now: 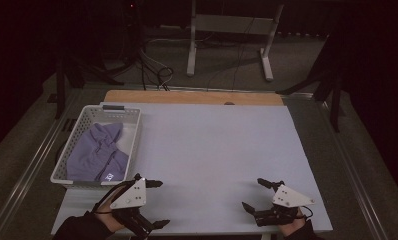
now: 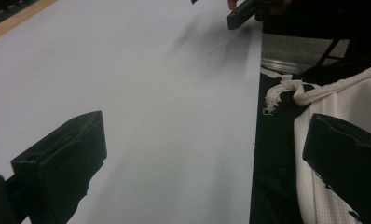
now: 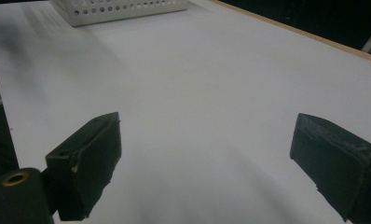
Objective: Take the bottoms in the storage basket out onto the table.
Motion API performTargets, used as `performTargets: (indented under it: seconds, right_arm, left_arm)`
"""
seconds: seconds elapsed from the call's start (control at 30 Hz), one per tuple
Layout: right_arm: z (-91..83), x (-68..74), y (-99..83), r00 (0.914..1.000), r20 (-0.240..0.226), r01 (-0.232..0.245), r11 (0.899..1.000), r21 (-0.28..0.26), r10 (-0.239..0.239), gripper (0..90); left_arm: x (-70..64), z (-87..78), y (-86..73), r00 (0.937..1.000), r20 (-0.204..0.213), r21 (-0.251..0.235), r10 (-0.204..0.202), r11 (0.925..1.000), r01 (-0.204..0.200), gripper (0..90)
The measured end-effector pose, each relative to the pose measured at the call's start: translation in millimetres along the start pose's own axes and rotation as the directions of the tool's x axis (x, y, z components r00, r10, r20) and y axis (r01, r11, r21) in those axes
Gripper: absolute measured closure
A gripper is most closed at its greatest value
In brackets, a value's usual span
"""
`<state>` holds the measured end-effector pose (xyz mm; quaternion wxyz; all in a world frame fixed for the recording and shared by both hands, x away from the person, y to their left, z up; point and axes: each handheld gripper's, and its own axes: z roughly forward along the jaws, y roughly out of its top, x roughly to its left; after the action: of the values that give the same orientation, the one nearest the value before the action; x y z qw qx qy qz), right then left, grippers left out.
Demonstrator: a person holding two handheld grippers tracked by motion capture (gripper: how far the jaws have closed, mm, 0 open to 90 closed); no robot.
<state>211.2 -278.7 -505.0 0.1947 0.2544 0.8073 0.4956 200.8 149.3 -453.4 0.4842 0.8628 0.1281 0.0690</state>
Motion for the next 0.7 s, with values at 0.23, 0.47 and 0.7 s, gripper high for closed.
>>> performTargets:
  seconds: [0.23,0.47,0.7]
  right_arm:
    - [-0.3,0.6,-0.2,0.9999,0.007,0.012,1.0,0.0,-0.012,8.9]
    - [-0.9,0.1,-0.1,1.0,0.005,0.006,1.0,-0.008,-0.006,8.9]
    - [-1.8,-0.7,-0.2,0.9999,0.011,0.004,1.0,-0.02,-0.004,8.9]
  left_arm:
    - [3.5,-6.6,12.7,0.9997,-0.006,0.005,0.026,0.9997,-0.025,0.3]
    - [11.4,-11.7,19.8,0.9997,-0.004,0.015,0.025,0.9996,-0.025,0.3]
    - [23.2,-19.7,23.4,0.9997,-0.024,0.035,0.011,0.9993,-0.01,0.4]
